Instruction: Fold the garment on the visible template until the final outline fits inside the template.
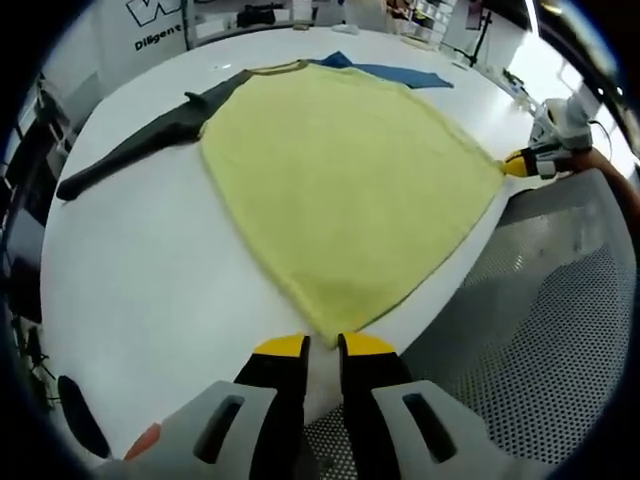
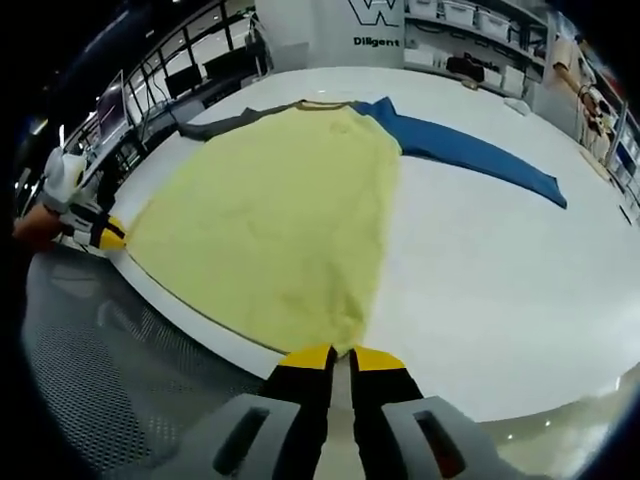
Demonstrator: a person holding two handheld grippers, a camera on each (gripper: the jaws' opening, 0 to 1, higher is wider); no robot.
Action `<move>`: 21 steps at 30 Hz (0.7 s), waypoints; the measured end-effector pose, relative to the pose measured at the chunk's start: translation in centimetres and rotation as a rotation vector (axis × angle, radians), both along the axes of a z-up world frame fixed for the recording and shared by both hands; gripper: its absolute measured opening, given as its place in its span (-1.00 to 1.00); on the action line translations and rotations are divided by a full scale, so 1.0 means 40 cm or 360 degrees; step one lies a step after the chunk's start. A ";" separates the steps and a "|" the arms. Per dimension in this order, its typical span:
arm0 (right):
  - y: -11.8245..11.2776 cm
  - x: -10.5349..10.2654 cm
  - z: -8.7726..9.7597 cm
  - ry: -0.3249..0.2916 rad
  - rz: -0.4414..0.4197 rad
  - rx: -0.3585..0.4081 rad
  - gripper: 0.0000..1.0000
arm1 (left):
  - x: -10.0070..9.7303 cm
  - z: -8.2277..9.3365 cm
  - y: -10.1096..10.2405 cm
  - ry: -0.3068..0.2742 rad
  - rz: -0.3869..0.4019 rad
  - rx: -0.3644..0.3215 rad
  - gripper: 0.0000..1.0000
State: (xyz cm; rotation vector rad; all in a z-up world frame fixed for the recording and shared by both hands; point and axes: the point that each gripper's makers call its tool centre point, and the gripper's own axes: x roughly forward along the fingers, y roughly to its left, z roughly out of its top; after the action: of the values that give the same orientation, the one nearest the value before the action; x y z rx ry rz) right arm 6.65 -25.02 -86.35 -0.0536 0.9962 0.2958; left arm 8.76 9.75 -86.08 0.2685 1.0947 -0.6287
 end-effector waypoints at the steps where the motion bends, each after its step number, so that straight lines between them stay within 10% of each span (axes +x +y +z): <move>1: -0.001 0.001 0.001 -0.0003 -0.0002 0.0001 -0.92 | 0.001 0.009 0.001 -0.0012 0.0009 -0.0010 -0.78; 12: -0.015 0.016 0.038 -0.0056 -0.0031 0.0009 -0.91 | 0.019 0.125 -0.063 -0.0211 0.0008 -0.0176 -0.76; 21: -0.036 0.057 0.122 -0.0203 -0.0063 -0.0006 -0.90 | 0.088 0.223 -0.135 -0.0609 0.0070 -0.0472 -0.83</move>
State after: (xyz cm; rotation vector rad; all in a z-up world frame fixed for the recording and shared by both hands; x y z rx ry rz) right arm 8.91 -26.47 -81.49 -0.0557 0.8703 0.2513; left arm 12.28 4.36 -77.15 0.1006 0.6286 -0.6594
